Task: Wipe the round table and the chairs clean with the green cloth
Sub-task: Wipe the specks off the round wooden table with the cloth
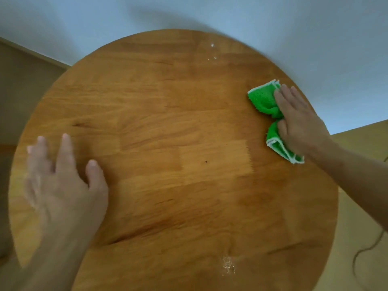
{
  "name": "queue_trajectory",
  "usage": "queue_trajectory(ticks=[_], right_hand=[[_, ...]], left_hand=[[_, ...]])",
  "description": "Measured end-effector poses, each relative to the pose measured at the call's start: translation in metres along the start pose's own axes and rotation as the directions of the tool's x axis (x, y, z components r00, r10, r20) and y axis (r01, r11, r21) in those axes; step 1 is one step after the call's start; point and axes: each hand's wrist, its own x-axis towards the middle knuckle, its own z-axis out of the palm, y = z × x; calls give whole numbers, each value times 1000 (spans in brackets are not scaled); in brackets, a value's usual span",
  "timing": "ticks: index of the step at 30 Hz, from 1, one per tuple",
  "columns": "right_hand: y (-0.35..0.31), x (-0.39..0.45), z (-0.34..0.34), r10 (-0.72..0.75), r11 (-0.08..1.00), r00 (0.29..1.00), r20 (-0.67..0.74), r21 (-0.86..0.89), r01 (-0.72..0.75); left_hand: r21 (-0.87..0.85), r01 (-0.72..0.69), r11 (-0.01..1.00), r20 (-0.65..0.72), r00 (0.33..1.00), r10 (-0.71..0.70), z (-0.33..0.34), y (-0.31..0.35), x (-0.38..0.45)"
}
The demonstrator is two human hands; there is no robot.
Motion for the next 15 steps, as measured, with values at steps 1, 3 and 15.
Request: queue_trajectory(ticks=[1,3,15], right_hand=[[-5,2,2,43,998,999,-7,48,-43],[-24,-5,9,153,980,988,-26,132,-148],[-199,-131,41,-508,855,861,-12,115,506]], left_hand=[[-21,-48,999,13,999,48,4,11,1],[-17,-89,996,69,994,90,11,36,2],[158,-35,987,82,996,22,23,53,-3]])
